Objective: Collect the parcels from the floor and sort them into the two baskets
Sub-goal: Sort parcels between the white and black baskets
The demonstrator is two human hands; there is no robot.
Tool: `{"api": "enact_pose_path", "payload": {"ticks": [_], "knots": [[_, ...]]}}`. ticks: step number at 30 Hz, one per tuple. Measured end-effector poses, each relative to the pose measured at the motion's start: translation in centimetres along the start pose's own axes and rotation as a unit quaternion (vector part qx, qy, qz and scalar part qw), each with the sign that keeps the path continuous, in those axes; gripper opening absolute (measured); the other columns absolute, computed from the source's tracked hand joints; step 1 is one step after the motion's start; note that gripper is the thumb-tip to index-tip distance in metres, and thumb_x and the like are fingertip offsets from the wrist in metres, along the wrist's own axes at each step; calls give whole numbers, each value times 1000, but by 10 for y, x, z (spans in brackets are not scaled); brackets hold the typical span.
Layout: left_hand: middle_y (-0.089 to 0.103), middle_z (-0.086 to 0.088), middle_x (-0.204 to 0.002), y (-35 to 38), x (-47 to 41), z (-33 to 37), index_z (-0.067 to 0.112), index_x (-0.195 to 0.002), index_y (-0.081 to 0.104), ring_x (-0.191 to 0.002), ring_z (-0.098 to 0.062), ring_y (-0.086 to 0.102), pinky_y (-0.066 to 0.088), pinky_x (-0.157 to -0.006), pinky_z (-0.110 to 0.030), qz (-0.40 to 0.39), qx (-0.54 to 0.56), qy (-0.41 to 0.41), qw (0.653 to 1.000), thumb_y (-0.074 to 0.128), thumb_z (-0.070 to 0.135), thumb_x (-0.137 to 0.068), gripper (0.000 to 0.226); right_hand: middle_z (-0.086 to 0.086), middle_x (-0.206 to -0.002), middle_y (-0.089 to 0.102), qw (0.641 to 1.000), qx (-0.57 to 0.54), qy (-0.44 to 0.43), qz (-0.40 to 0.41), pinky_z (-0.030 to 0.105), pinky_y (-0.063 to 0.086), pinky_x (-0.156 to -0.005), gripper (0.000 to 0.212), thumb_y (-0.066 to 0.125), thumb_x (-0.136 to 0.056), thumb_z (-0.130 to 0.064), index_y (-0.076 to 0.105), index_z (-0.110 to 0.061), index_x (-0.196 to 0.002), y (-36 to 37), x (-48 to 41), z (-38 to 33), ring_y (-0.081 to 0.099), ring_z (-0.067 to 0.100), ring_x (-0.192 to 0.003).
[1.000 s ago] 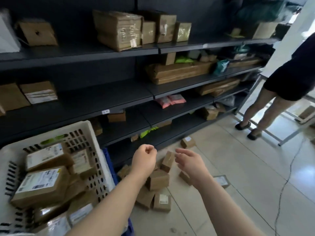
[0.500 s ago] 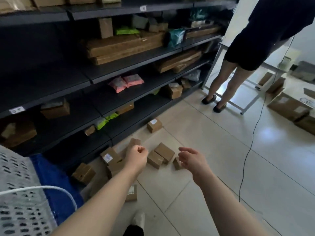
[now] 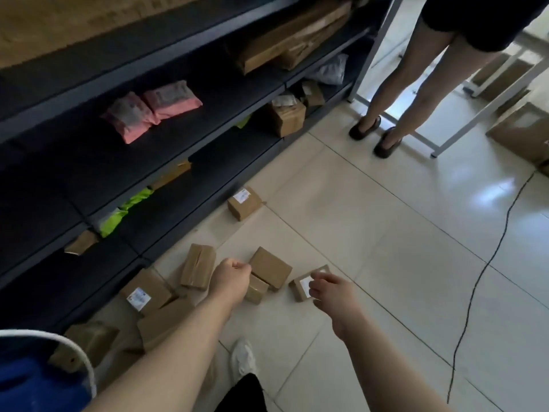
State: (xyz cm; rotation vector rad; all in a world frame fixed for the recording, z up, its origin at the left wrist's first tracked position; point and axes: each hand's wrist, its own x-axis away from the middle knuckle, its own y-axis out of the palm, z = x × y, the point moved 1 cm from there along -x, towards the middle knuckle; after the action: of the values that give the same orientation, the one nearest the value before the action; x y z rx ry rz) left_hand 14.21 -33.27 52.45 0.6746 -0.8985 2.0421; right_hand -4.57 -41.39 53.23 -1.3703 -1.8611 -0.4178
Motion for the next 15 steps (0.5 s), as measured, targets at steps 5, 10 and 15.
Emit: {"api": "enact_pose_path", "payload": {"ticks": [5, 10, 15], "knots": [[63, -14, -114, 49, -125, -16, 8, -114, 60, -106, -32, 58, 46, -89, -35, 7, -57, -39, 998, 50, 22, -96, 25, 6, -87, 62, 997, 9, 68, 34, 26, 43, -69, 20, 53, -94, -7, 68, -11, -107, 21, -123, 36, 56, 20, -81], [62, -14, -122, 99, -241, -70, 6, -118, 60, -110, -31, 57, 43, -85, -30, 11, -127, -44, 991, 51, 21, -94, 30, 5, -81, 60, 991, 42, 113, 55, 22, 40, -56, 27, 48, -94, -4, 66, -9, -113, 48, -243, 96, 53, 17, -70], [50, -13, -142, 145, -345, -130, 8, -139, 46, -127, -32, 48, 39, -99, -32, -23, -230, -46, 972, 45, 25, -97, 46, 11, -80, 56, 985, 88, 139, 56, 28, 36, -60, 28, 50, -89, -6, 66, 6, -109, 80, -348, 167, 47, 21, -67]]}}
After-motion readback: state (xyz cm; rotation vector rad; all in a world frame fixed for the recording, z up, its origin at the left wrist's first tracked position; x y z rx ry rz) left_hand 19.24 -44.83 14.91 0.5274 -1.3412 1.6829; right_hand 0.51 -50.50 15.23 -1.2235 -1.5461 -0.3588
